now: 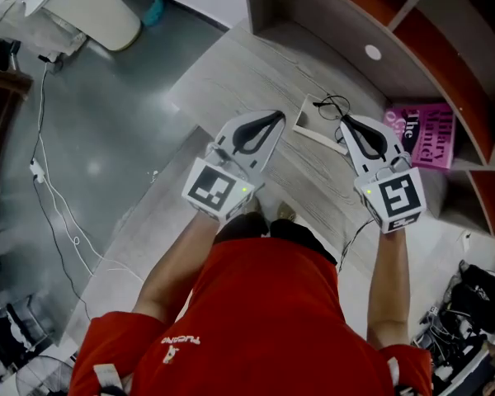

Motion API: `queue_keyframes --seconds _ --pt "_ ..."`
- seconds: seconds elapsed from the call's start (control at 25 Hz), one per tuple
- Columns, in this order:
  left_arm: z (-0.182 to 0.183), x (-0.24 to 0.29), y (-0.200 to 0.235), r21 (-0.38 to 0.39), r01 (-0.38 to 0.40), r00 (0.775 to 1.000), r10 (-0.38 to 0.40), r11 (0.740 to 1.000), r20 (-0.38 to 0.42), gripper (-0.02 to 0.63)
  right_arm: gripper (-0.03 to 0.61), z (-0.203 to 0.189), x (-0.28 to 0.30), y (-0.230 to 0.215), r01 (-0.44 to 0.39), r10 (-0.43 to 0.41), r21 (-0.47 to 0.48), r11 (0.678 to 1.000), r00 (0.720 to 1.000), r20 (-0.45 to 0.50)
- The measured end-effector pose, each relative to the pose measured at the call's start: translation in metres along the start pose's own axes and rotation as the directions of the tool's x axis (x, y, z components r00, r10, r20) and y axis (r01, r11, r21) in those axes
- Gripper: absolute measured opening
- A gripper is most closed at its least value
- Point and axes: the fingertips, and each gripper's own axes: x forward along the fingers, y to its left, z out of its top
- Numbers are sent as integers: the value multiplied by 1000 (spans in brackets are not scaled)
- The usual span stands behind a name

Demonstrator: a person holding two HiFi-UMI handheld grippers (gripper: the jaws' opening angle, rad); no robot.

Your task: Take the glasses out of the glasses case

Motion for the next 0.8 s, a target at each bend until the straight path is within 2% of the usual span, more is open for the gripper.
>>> queue_keyframes --seconds 0.4,0.8 --pt "37 -14 -26 11 63 997 -63 998 51 14 19 45 -47 31 46 -59 66 997 977 203" --pt "39 -19 -46 17 106 993 -107 994 46 14 18 40 -75 34 84 -111 117 990 963 246"
